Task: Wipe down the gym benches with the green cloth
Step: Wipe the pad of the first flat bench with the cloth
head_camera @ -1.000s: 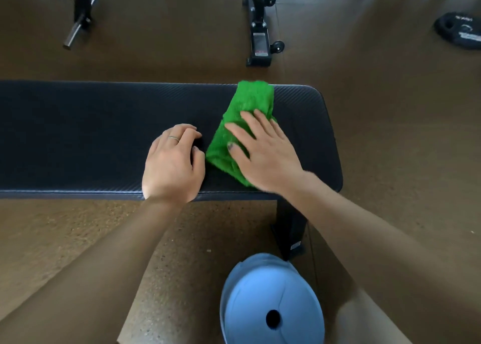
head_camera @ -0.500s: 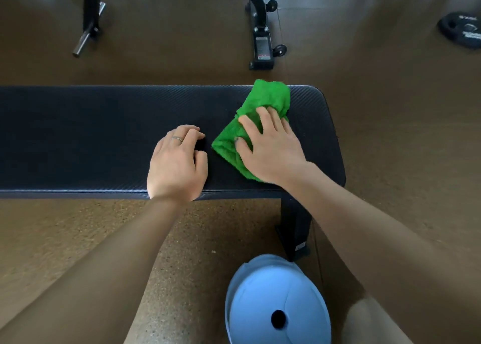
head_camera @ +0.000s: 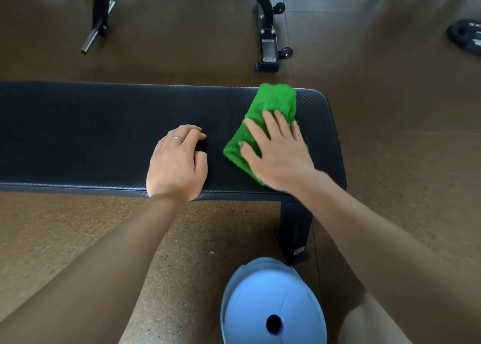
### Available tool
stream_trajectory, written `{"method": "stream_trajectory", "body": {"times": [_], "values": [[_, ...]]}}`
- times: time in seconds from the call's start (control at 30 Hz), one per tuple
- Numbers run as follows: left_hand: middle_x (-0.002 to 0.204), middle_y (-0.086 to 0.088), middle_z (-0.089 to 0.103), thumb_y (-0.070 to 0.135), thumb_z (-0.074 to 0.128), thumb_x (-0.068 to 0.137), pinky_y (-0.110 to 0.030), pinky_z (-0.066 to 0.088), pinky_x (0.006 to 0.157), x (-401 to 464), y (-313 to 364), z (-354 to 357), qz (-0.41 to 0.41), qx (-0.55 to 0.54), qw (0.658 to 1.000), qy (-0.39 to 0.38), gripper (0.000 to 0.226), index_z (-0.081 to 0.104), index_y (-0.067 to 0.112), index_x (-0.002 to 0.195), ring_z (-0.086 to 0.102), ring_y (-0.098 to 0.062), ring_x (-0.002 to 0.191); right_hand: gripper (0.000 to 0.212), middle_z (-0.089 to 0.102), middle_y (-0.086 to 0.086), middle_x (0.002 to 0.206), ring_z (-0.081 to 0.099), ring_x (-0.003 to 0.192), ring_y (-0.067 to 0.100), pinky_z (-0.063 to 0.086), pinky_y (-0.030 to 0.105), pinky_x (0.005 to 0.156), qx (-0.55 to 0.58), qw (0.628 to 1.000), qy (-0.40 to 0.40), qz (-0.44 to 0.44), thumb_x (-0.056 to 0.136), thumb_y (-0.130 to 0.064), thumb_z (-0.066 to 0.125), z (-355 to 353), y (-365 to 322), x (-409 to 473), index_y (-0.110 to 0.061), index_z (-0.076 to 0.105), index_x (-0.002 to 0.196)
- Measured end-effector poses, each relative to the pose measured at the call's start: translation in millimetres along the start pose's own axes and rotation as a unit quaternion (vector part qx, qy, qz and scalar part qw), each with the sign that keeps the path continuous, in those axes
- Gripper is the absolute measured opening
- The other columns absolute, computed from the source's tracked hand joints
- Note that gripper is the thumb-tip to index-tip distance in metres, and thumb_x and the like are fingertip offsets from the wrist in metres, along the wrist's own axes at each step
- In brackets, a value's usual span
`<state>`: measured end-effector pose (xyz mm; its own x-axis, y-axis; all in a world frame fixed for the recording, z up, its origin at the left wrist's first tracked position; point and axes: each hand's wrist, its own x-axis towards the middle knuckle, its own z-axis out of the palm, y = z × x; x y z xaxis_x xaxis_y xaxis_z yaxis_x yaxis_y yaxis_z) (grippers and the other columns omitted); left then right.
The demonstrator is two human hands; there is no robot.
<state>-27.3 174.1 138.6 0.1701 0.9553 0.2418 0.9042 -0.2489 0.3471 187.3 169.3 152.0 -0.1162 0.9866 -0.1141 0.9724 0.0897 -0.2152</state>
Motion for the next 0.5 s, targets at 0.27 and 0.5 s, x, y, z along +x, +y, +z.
{"method": "stream_trajectory", "body": {"times": [0.27, 0.5], "values": [[0.133, 0.001, 0.063, 0.022, 0.036, 0.089, -0.044, 0.046, 0.100, -0.9, 1.8, -1.5, -0.004, -0.002, 1.000, -0.006, 0.043, 0.067, 0.012, 0.116, 0.056, -0.027, 0.117, 0.063, 0.003, 0.005, 0.174, -0.004, 0.160, 0.027, 0.001, 0.055, 0.128, 0.000, 1.000, 0.030, -0.004, 0.105, -0.052, 0.017, 12.1, -11.3, -37.4, -0.034, 0.011, 0.164], [0.135, 0.005, 0.060, 0.022, 0.037, 0.090, -0.043, 0.045, 0.101, -2.5, 3.8, -2.0, -0.017, -0.006, 1.000, -0.002, 0.041, 0.067, 0.015, 0.118, 0.052, -0.022, 0.117, 0.059, 0.001, -0.002, 0.174, -0.006, 0.160, 0.021, -0.001, 0.050, 0.129, -0.005, 1.000, -0.002, -0.017, 0.106, -0.055, 0.016, -3.3, 26.2, -0.9, -0.041, 0.011, 0.163]]}}
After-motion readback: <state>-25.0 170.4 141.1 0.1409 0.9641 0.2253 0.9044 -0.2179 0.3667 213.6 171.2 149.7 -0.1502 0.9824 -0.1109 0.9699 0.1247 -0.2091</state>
